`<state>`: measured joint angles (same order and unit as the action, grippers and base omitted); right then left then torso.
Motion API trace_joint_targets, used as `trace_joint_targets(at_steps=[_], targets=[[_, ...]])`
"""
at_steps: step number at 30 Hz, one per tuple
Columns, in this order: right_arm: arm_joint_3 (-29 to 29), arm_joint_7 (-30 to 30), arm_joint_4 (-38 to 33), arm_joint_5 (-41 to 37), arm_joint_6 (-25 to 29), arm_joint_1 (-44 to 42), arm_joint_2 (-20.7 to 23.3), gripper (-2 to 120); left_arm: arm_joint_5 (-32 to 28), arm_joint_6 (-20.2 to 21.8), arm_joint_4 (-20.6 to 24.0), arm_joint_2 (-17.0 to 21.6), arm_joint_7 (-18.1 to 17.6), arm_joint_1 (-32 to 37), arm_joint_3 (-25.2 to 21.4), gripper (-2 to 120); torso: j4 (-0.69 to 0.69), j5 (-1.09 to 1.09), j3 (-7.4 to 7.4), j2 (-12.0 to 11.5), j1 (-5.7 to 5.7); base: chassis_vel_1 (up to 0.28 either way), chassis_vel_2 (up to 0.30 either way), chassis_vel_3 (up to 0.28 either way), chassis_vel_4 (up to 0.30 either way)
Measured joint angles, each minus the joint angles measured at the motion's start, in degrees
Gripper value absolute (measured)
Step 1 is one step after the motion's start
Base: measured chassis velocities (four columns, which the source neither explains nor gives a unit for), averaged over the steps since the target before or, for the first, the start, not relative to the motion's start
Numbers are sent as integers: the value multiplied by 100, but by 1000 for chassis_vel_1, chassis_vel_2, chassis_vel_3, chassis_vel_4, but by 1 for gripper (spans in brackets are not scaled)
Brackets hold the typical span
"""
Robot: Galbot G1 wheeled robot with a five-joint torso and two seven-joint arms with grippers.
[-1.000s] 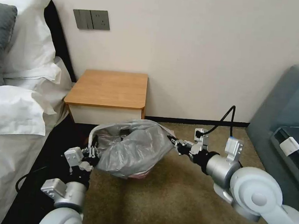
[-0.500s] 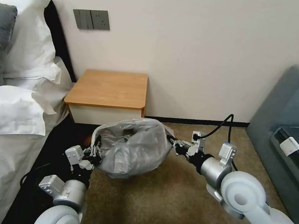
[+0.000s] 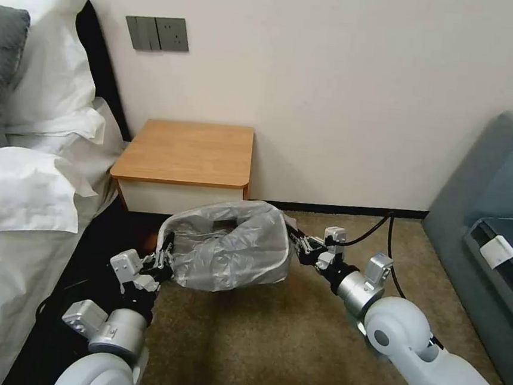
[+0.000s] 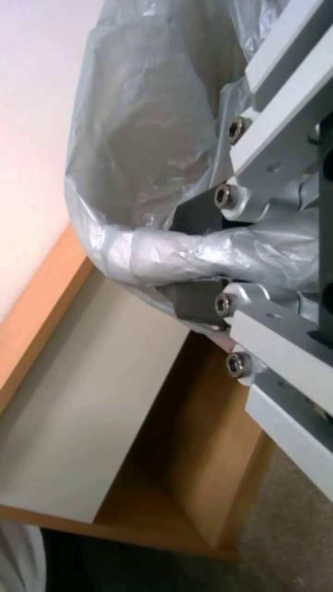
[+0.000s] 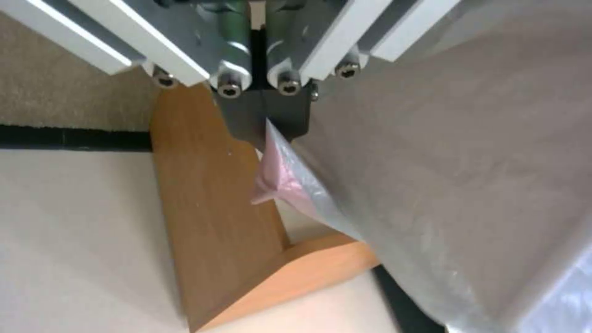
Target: Pick up the garbage bag from the table and place it over the trash can.
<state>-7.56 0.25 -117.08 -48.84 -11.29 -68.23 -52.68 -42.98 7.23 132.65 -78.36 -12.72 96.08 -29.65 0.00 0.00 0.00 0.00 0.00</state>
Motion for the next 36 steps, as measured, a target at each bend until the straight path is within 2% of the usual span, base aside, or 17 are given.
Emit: trace_joint_targets(at_steps=[9,14,25,28,29,32,34,36], targets=[[106,38,228,573,239,40,-235,0,-599,330,185,2,-217,-81,-9,8,0,-1,0,0,0,0,0,0,0],[116,-47,450,873,363,168,-375,0,-633,329,242,-57,-277,30,35,8,1,0,0,0,0,0,0,0,0],[123,5,293,966,288,-107,-342,0,-632,297,284,-56,-397,-54,-97,8,0,0,0,0,0,0,0,0,0],[68,169,74,1001,265,-341,-284,10,-638,302,282,-59,-406,-97,-125,8,1,0,0,0,0,0,0,0,0],[68,169,74,1001,265,-341,-284,10,-638,302,282,-59,-406,-97,-125,8,1,0,0,0,0,0,0,0,0],[-18,249,-134,1143,373,-665,-168,27,-628,318,181,-15,-411,-197,-197,8,-1,0,0,0,0,0,0,0,0],[-45,281,-208,1155,406,-742,-150,30,-614,319,141,4,-411,-229,-214,8,0,0,0,0,0,0,0,0,0],[-74,371,-323,1172,486,-846,-115,39,-572,326,76,25,-410,-282,-221,8,0,0,0,0,0,0,0,0,0]])
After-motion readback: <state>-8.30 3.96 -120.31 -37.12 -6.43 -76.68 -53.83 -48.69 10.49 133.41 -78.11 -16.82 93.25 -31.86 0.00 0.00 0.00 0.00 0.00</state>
